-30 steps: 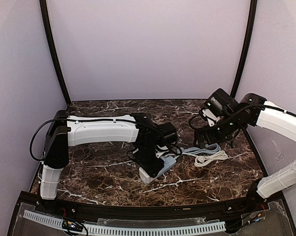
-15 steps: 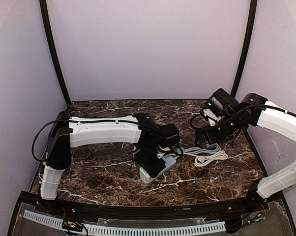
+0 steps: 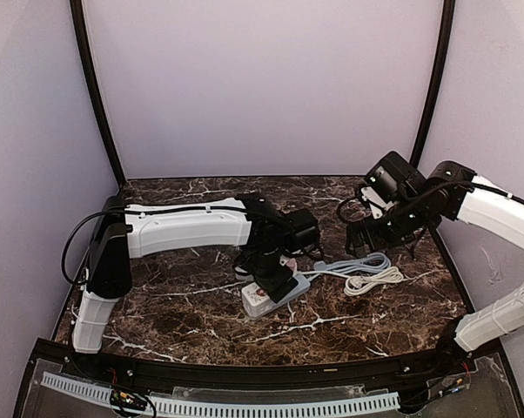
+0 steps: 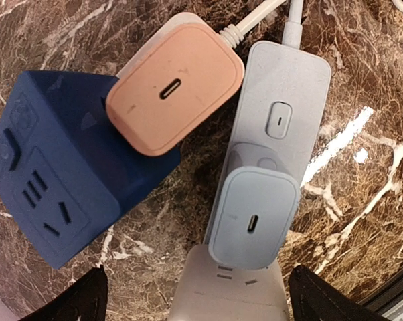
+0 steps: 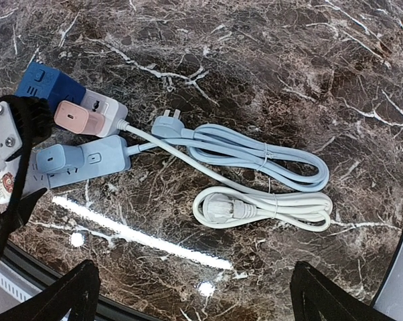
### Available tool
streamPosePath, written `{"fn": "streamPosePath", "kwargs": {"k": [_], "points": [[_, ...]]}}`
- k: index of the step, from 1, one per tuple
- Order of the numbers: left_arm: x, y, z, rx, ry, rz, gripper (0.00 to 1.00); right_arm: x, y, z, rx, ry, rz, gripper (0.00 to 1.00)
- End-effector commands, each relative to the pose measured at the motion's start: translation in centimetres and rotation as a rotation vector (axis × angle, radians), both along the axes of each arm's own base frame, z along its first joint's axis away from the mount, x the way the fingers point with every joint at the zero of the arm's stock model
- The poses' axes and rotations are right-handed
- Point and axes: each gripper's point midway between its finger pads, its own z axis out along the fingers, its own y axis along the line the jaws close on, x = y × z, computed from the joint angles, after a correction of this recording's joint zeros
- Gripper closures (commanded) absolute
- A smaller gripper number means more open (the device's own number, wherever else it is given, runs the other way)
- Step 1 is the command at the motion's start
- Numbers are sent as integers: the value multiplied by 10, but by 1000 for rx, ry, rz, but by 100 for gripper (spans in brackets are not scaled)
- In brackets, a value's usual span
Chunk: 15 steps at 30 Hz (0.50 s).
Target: Insert the plug
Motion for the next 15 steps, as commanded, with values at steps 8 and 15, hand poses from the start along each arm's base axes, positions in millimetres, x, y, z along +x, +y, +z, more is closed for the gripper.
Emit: {"fn": "streamPosePath", "kwargs": {"k": [8,15], "points": [[16,17,118,-173,-219,6,3,20,4,28,12,-88,-25,1],[35,52,174,-264,-369,52,1,40,20,68,114,-221,-24,1]]}}
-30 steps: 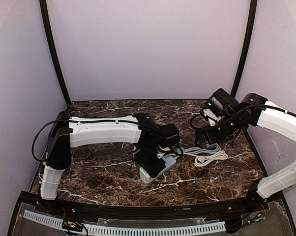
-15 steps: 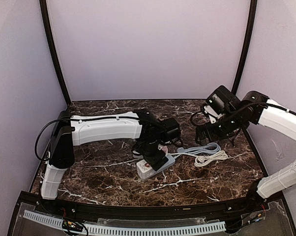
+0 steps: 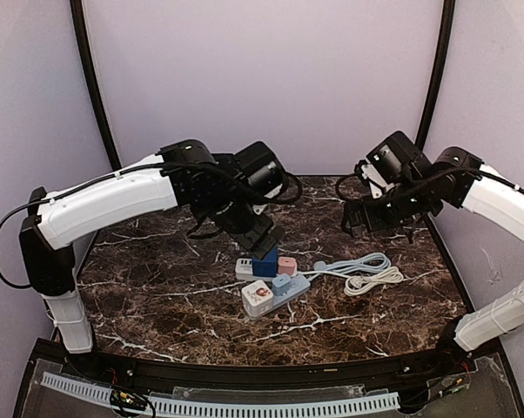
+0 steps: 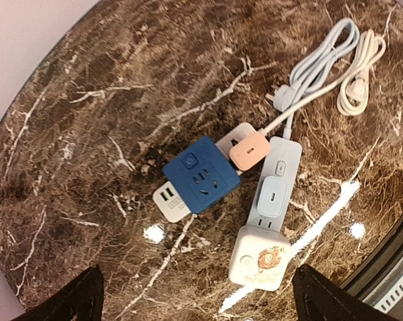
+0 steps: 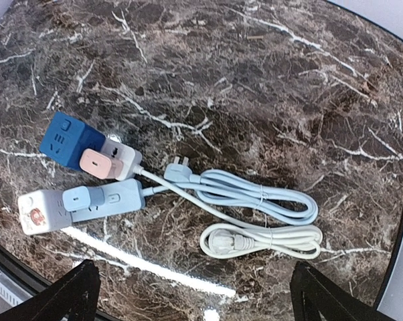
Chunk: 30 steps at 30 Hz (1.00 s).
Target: Insert the plug
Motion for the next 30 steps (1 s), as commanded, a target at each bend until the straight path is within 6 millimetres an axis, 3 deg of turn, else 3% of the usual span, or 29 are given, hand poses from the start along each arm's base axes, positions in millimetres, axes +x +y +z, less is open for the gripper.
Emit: {"fn": "streamPosePath", "kwargs": {"k": [1,5,14,23,30], "points": [[17,37,44,-50,-123,55,1,22,11,37,86,-136,-10,1],[31,75,66,-102,-180,129,1,31,17,64,161,-231,-24,1],[54,154,74,-101,-281,258,1,48,20,123,325,-442,-77,1],[71,244,64,-77,-321,491,1,68,-1,130,279,-519,-253,1],[68,303,55,-44,-389,634,1,77,-20,128,252,-557,-394,1]]}}
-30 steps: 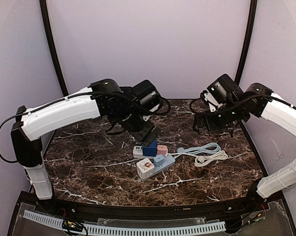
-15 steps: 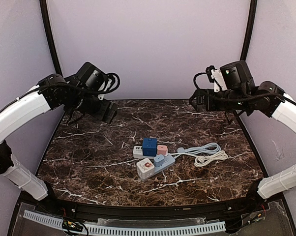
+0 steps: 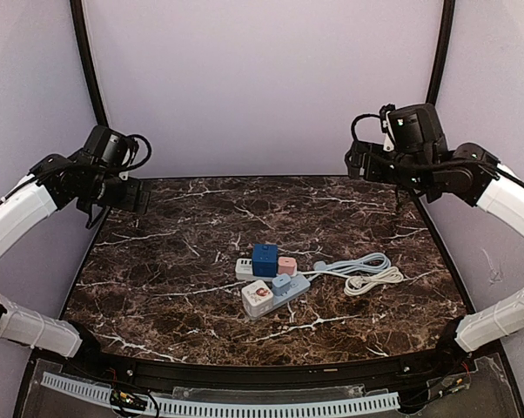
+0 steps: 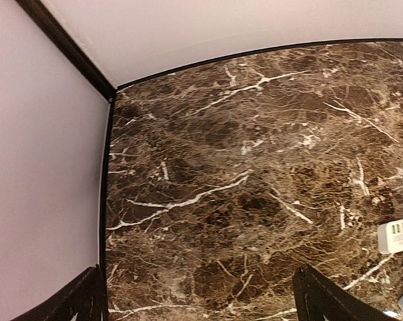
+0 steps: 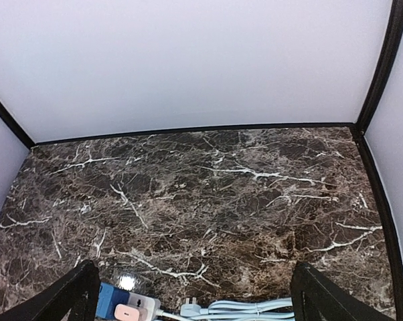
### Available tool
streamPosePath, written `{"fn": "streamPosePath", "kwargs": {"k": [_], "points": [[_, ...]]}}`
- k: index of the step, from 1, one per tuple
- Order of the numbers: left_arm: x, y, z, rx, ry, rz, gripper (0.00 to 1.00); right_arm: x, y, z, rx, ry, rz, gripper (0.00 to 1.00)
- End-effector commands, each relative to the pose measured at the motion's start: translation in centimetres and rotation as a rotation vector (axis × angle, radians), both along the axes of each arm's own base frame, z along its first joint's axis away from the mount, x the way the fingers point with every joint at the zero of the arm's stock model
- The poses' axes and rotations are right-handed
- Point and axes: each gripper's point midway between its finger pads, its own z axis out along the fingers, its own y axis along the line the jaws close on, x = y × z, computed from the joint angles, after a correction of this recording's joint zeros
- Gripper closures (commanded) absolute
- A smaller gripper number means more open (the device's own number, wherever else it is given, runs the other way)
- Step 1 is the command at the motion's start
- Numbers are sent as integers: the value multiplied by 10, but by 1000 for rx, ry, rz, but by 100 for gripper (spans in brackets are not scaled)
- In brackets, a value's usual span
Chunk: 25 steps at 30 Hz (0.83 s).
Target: Insert the plug
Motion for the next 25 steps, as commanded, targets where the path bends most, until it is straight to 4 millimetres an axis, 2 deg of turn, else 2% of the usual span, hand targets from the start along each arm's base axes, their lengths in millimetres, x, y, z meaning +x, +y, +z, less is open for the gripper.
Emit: {"fn": "streamPosePath", "kwargs": {"k": [1,4,8,13,22,25], "points": [[-1,33,7,30,-80,92,1,11,-18,17,46,-67,-142,1],[-5,50,8,38,-121,132,1,14,-22,18,46,-78,-183,1],[-6,61,12,31,-198,153,1,16,-26,18,57,-84,-224,1],[-10,62,16,-4,-262,148,1,17,-24,11,84,-68,-233,1],[-14,61,6,-58,-266,161,1,16,-20,11,75,-84,-194,1],[-14,60,2,-64,-260,162,1,17,-19,6,76,-75,-198,2]]}}
